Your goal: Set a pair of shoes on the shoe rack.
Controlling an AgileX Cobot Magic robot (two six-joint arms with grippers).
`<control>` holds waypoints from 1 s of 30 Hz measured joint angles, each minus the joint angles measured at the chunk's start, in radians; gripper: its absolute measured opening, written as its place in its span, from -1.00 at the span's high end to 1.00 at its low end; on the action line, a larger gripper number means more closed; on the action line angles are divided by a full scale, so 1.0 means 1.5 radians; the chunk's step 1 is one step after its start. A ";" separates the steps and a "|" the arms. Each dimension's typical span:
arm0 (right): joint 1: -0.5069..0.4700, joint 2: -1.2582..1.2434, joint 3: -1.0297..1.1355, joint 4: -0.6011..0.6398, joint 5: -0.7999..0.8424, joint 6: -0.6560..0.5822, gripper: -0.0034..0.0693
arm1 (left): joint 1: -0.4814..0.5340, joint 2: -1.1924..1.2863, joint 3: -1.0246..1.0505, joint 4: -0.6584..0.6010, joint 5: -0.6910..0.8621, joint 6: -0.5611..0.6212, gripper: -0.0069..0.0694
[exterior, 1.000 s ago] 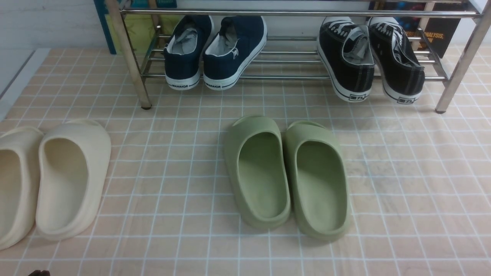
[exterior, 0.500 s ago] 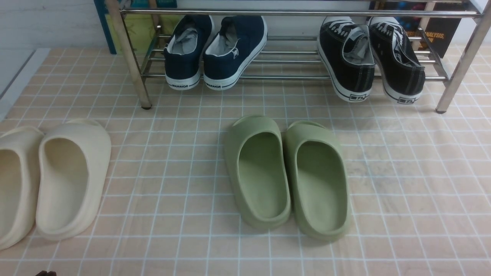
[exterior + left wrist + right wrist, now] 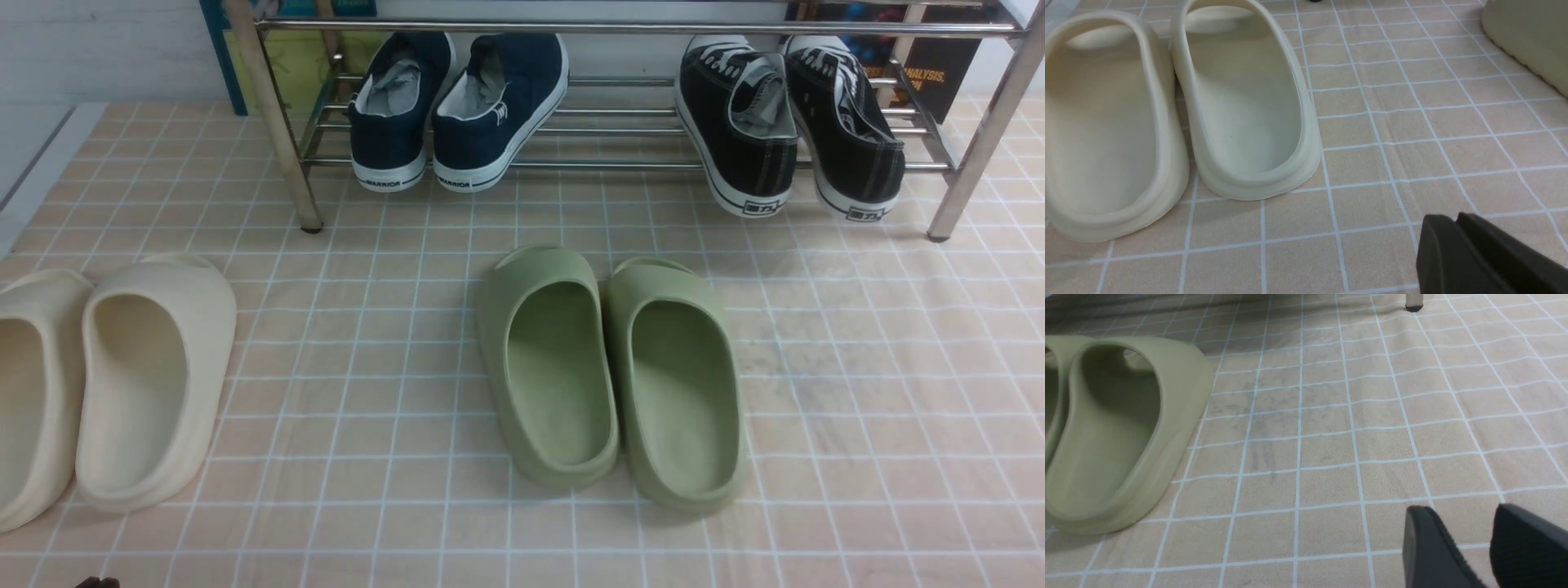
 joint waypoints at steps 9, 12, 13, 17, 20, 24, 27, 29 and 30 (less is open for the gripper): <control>0.000 0.000 0.000 0.000 0.000 0.000 0.25 | 0.000 0.000 0.000 0.000 0.000 0.000 0.67; 0.000 0.000 0.000 0.000 0.000 0.000 0.25 | 0.000 0.000 0.000 0.000 0.000 0.000 0.67; 0.000 0.000 0.000 0.000 0.000 0.000 0.25 | 0.000 0.000 0.000 0.000 0.000 0.000 0.67; 0.000 0.000 0.000 0.000 0.000 0.000 0.25 | 0.000 0.000 0.000 0.002 0.000 0.000 0.65; 0.000 0.000 0.000 0.000 0.000 0.000 0.25 | 0.000 0.000 0.000 0.003 0.000 0.000 0.64; 0.000 0.000 0.000 0.000 0.000 0.000 0.25 | 0.000 0.000 0.000 0.003 0.000 0.000 0.63; 0.000 0.000 0.000 0.000 0.000 0.000 0.25 | 0.000 0.000 0.000 0.003 0.000 0.000 0.63; 0.000 0.000 0.000 0.000 0.000 0.000 0.25 | 0.000 0.000 0.000 0.003 0.000 0.000 0.62; 0.000 0.000 0.000 0.000 0.000 0.000 0.25 | 0.000 0.000 0.000 0.003 0.000 0.000 0.62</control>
